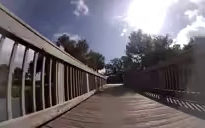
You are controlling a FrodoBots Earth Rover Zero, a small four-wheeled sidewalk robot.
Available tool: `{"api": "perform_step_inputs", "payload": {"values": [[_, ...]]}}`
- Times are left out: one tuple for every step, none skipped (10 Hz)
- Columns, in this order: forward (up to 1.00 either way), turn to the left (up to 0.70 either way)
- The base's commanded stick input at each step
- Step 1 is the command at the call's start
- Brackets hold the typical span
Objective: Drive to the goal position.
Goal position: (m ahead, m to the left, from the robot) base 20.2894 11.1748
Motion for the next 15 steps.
{"api": "perform_step_inputs", "payload": {"values": [[0.70, 0.00], [0.70, 0.00], [0.70, 0.00], [0.70, 0.00], [0.70, 0.00], [0.70, 0.00], [0.70, 0.00], [0.70, 0.00], [0.70, 0.00], [0.70, 0.00], [0.70, 0.00], [0.70, 0.00], [0.70, 0.00], [0.70, 0.00], [0.70, 0.00]]}}
